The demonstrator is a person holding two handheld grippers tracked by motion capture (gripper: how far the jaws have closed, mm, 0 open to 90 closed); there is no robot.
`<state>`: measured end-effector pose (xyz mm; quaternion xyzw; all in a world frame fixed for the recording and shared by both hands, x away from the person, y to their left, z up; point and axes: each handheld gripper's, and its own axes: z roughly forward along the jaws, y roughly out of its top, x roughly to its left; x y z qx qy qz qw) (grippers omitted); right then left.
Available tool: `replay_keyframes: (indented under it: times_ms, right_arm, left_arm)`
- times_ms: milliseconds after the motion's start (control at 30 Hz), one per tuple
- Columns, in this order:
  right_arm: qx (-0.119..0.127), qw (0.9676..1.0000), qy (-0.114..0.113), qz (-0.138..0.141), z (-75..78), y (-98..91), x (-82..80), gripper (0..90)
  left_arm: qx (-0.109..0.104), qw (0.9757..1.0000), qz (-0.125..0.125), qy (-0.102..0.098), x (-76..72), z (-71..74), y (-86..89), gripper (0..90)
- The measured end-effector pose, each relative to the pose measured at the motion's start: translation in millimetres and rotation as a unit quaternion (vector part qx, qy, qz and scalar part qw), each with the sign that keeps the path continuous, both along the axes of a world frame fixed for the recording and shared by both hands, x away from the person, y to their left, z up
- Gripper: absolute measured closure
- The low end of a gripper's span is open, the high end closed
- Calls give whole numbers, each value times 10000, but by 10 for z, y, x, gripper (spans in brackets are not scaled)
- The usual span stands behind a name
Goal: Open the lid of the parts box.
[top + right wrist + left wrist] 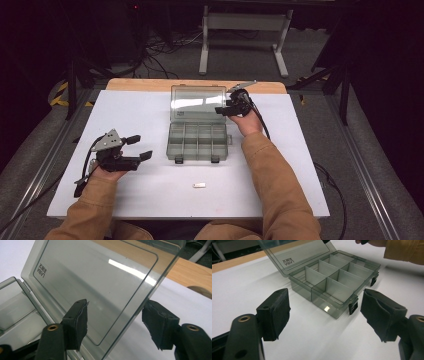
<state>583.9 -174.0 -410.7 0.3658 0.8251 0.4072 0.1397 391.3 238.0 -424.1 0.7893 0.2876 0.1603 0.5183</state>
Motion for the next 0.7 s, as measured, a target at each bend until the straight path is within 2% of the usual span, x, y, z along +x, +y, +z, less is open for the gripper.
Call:
replay_keyframes:
  times_ms: [700]
  right_arm:
    - [-55,9991,416,-19,-189,18,67,309]
  left_arm:
    - [-71,9999,74,-39,1,-7,26,227]
